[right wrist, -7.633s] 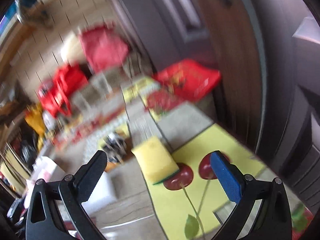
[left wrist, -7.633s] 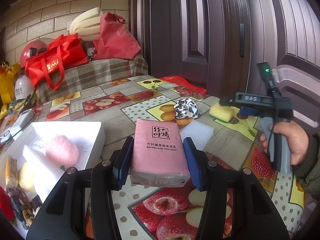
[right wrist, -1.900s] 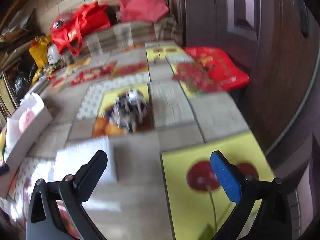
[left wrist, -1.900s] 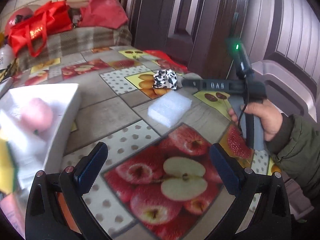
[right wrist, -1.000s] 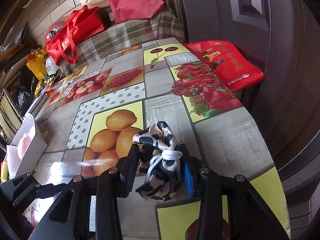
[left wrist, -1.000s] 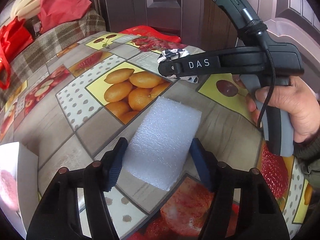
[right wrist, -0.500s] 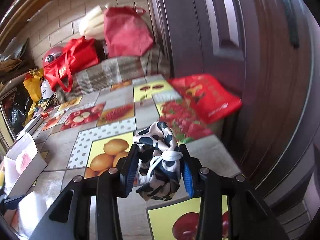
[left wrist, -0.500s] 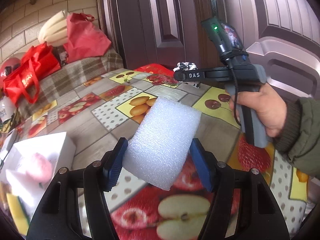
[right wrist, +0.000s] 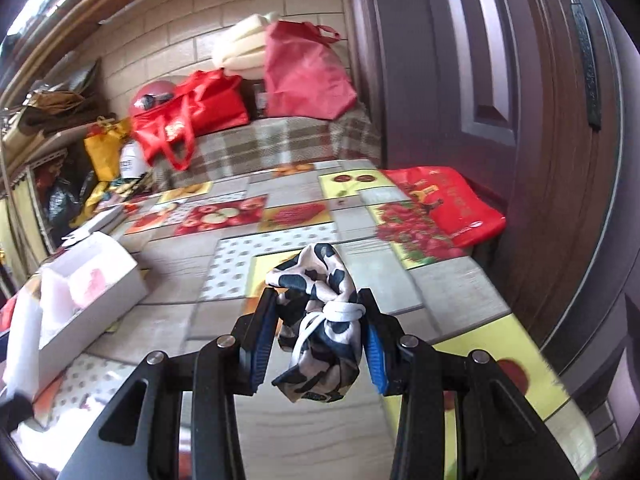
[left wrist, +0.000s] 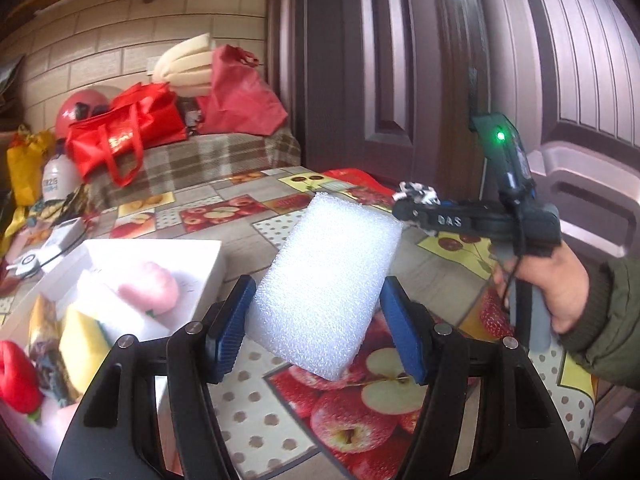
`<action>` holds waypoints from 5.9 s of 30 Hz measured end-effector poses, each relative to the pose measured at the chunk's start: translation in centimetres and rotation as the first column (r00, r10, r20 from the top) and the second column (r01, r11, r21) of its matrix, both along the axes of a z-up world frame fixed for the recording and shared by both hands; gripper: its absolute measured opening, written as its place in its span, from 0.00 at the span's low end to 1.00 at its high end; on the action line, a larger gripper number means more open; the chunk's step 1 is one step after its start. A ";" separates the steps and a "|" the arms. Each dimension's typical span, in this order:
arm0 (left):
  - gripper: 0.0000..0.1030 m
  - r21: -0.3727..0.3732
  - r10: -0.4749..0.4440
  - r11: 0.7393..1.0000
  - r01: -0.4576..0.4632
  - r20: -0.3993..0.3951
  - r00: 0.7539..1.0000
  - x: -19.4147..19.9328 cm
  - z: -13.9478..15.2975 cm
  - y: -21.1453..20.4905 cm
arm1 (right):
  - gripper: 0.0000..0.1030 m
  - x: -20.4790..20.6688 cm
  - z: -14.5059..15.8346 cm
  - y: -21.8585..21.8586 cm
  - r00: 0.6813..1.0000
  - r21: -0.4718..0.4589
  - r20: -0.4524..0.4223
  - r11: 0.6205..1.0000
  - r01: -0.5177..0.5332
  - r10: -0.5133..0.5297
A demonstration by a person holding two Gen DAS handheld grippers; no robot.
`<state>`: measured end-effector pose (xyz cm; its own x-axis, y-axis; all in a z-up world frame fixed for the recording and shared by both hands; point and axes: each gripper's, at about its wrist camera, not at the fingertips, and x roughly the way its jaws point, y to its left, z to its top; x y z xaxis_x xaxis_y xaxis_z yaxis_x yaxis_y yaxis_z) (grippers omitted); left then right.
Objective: Organize soft objects
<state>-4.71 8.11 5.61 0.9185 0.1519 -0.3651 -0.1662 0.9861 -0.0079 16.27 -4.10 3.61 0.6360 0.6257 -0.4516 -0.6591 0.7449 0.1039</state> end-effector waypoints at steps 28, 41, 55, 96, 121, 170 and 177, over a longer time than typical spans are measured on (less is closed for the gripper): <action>0.63 -0.044 0.317 0.948 -0.315 0.055 0.947 -9.5 -0.3 12.0 | 0.39 -15.7 -0.6 12.6 0.919 -0.020 0.025 0.919 -0.394 0.394; 0.63 -0.154 0.439 0.890 -0.429 0.039 0.898 -10.3 -1.0 18.4 | 0.39 -16.6 -1.1 16.2 0.903 -0.062 0.001 0.901 -0.430 0.431; 0.63 -0.126 0.431 0.897 -0.423 0.045 0.901 -10.0 -0.8 17.9 | 0.39 -17.2 -1.3 19.7 0.878 -0.115 -0.012 0.872 -0.476 0.478; 1.00 -0.086 0.533 0.846 -0.526 0.100 0.840 -10.2 -0.5 18.1 | 1.00 -14.0 0.1 22.1 0.930 0.011 0.066 0.932 -0.363 0.361; 1.00 -0.049 0.472 0.882 -0.469 0.077 0.878 -10.2 -0.5 14.0 | 1.00 -14.4 -0.2 16.5 0.939 0.036 0.046 0.939 -0.342 0.340; 1.00 0.134 0.581 0.812 -0.568 -0.089 0.809 -10.0 -1.1 3.8 | 1.00 -17.1 1.2 -1.5 0.980 0.143 0.197 0.990 -0.006 -0.022; 1.00 0.158 0.615 0.785 -0.599 -0.083 0.784 -10.0 -1.2 3.8 | 1.00 -17.0 1.1 -1.8 0.983 0.151 0.182 0.988 0.006 -0.033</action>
